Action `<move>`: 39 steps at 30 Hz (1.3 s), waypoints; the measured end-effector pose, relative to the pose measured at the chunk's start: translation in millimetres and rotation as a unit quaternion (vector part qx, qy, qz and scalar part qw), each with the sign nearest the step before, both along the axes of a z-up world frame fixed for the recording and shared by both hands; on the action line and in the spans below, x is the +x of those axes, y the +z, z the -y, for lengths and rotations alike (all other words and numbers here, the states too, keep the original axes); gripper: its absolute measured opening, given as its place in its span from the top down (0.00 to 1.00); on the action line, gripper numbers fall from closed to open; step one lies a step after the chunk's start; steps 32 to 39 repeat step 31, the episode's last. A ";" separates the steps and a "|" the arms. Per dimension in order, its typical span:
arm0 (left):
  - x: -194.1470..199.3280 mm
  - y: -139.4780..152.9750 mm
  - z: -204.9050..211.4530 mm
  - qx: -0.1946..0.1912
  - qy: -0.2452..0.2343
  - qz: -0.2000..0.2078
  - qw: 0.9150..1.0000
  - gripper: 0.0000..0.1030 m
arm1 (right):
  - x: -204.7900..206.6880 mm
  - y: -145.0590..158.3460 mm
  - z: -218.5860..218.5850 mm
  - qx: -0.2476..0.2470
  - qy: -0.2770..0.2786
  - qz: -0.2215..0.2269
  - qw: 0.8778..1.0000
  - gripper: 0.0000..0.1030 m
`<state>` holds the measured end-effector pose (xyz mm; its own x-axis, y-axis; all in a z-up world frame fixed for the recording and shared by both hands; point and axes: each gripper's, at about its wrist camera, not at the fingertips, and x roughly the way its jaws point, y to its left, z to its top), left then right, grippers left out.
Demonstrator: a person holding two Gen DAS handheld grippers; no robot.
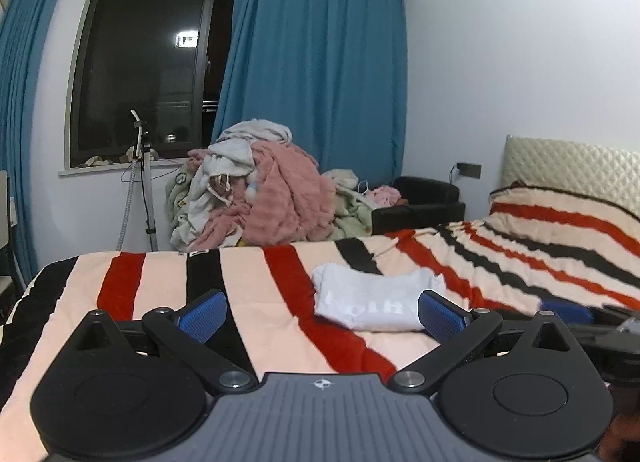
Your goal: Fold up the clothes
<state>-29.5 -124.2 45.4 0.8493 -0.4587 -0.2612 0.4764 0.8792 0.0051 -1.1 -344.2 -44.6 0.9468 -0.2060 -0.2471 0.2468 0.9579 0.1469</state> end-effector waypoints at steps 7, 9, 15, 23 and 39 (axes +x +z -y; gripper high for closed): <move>5.5 -15.2 5.0 0.003 0.000 -0.009 1.000 0.00 | -5.3 -0.5 -2.5 -0.010 -0.013 0.018 1.000 0.07; 6.9 -17.7 6.7 0.004 -0.001 -0.013 1.000 0.00 | -6.0 -0.5 -1.2 -0.008 -0.015 0.021 1.000 0.00; 5.4 -21.1 10.6 0.006 0.000 -0.015 1.000 0.00 | -5.3 -2.3 0.6 -0.005 -0.020 0.015 1.000 0.00; 5.4 -25.0 17.0 0.011 0.000 -0.018 1.000 0.00 | -2.0 -5.0 -0.3 -0.004 -0.018 -0.001 1.000 0.00; 6.3 -27.6 16.6 0.002 -0.008 -0.025 1.000 0.00 | -1.6 -6.0 0.2 -0.001 -0.018 -0.004 1.000 0.00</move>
